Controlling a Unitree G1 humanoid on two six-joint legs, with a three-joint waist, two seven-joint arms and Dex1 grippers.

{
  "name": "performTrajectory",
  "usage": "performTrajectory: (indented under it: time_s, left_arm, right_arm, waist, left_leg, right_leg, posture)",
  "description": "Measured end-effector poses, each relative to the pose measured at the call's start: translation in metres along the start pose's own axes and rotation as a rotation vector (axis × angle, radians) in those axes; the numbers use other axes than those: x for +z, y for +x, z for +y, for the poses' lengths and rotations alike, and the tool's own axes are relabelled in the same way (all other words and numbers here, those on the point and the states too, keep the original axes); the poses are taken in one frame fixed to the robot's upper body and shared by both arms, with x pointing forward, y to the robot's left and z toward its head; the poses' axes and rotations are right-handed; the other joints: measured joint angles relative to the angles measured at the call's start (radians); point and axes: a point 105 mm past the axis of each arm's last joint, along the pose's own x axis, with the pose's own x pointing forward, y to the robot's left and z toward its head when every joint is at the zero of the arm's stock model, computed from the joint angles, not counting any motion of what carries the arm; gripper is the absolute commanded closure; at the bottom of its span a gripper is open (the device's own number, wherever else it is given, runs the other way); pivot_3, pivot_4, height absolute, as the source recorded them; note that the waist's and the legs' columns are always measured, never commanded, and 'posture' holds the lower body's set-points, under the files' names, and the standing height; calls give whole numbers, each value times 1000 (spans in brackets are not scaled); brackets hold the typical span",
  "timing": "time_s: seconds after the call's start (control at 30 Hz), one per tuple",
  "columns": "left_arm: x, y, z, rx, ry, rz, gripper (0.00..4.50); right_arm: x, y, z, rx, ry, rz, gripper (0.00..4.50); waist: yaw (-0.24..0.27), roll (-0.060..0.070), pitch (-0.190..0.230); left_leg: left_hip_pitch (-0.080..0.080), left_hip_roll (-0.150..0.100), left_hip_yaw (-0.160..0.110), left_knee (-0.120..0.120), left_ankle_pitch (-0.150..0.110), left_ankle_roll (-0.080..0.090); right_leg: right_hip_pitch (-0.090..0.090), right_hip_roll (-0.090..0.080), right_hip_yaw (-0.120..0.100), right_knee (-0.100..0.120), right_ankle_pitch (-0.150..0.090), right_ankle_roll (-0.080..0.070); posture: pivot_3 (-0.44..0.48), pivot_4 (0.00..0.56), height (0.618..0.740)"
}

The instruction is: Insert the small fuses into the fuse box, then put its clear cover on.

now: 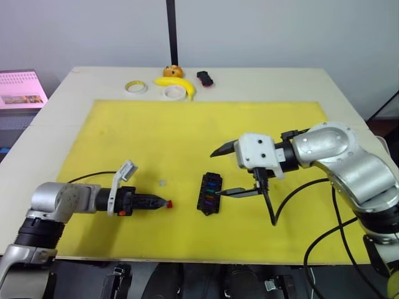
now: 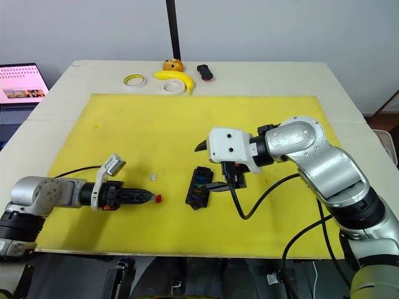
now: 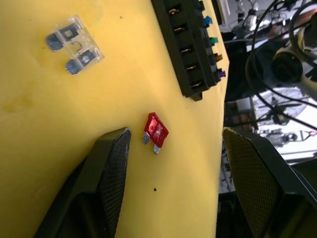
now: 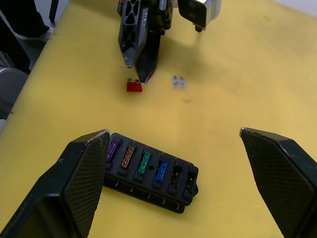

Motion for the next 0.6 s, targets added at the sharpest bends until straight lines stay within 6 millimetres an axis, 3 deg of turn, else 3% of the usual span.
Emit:
performTrajectory:
  time_s: [0.33, 0.43, 0.5, 0.6]
  left_arm:
    - [-1, 1, 3, 1, -3, 10, 1384]
    - [-1, 1, 7, 10, -5, 5, 2194]
    - [-2, 2, 10, 23, -10, 0, 3151]
    - [-2, 2, 12, 30, -4, 3, 3151]
  right_arm:
    - [2, 0, 0, -7, -10, 1, 0]
    - [2, 0, 0, -7, -10, 1, 0]
    - [2, 0, 0, -7, -10, 1, 0]
    - [1, 0, 0, -7, -10, 1, 0]
  waist:
    - [0, 0, 0]
    - [0, 0, 0]
    - [-1, 0, 0]
    - [-1, 0, 0]
  left_leg:
    - [0, 0, 0, 0, 0, 0]
    - [0, 0, 0, 0, 0, 0]
    - [0, 0, 0, 0, 0, 0]
    - [0, 0, 0, 0, 0, 0]
  right_leg:
    - [0, 1, 0, 0, 0, 0]
    - [1, 2, 0, 0, 0, 1]
    - [1, 2, 0, 0, 0, 1]
    - [1, 2, 0, 0, 0, 1]
  posture:
    - [0, 150, 740]
    - [0, 150, 740]
    - [0, 150, 740]
    - [0, 150, 740]
